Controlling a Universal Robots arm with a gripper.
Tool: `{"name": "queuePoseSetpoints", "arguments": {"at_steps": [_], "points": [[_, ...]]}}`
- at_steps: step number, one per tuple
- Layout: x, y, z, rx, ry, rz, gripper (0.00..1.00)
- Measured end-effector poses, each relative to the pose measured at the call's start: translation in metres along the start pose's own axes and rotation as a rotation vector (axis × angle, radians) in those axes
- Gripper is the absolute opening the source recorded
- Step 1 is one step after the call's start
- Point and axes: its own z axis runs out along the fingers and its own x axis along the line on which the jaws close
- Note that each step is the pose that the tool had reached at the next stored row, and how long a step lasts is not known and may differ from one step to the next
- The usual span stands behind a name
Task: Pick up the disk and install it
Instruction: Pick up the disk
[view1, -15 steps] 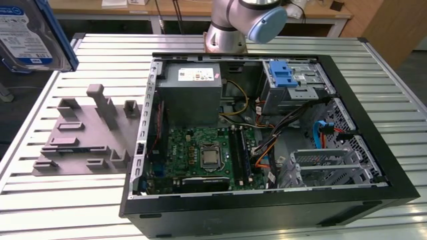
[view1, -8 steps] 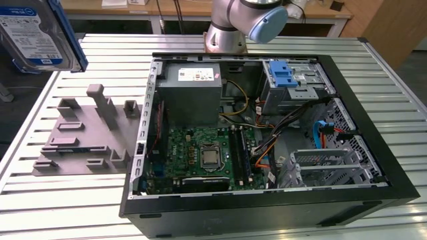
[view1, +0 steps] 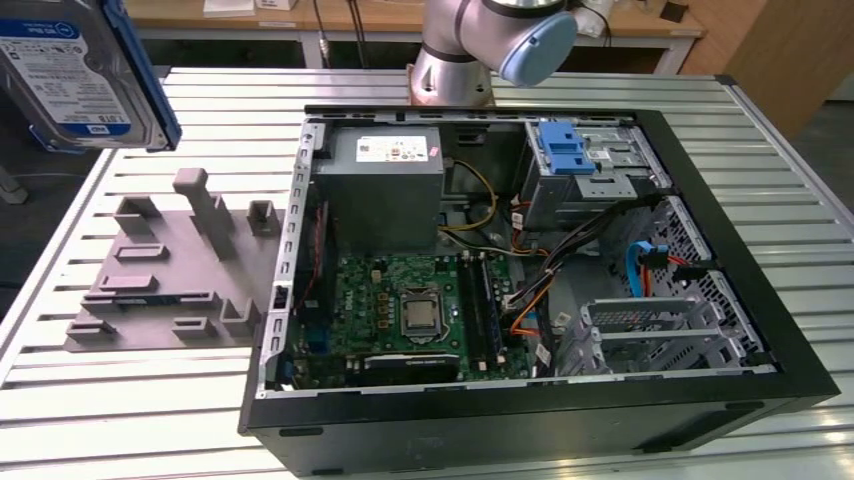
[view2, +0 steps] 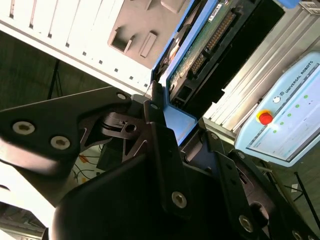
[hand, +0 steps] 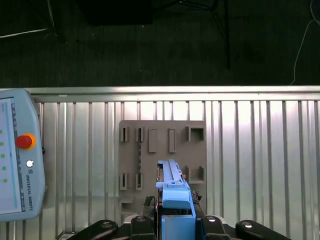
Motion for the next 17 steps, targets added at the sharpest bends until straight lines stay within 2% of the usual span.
{"name": "queuePoseSetpoints", "arguments": {"at_steps": [7,17], "points": [[0.0088,-0.005,-0.0002,-0.0001,-0.0008,0.0,0.36],[0.014,-0.0241,-0.0009,-0.0023,-0.0025,0.0,0.36]]}}
